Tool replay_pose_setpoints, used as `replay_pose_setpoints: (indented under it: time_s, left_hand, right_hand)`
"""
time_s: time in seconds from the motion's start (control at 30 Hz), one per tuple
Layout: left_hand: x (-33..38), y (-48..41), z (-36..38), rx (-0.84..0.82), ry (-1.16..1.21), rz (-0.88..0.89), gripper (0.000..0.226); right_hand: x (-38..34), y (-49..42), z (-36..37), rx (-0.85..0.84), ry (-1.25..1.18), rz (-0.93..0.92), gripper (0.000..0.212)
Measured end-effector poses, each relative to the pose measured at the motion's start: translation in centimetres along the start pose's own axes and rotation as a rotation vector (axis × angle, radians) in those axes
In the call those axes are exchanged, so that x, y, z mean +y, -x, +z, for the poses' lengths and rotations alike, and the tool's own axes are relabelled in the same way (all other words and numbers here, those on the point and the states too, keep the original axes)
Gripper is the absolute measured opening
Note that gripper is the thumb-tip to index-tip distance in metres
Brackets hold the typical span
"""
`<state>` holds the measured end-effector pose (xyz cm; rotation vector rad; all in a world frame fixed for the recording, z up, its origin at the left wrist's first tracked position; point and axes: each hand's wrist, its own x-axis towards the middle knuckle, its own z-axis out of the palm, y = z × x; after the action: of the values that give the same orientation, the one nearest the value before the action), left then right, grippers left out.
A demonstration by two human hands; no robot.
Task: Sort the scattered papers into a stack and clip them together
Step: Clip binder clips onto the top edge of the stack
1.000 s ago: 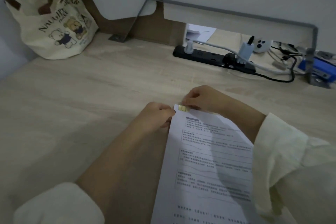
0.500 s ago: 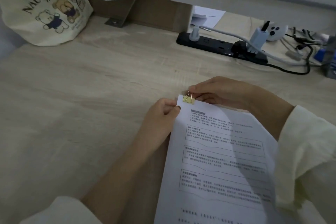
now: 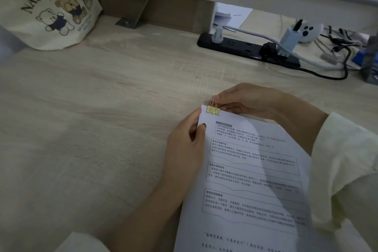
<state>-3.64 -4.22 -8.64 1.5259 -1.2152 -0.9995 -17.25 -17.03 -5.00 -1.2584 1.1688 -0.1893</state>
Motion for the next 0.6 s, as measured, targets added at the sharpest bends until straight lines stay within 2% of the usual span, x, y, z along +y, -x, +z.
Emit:
replay_pose_setpoints:
  time_s: [0.6]
  left_hand:
    - [-0.54, 0.01, 0.54, 0.039, 0.009, 0.001, 0.037]
  right_hand:
    - [0.61, -0.05, 0.21, 0.034, -0.028, -0.052, 0.032]
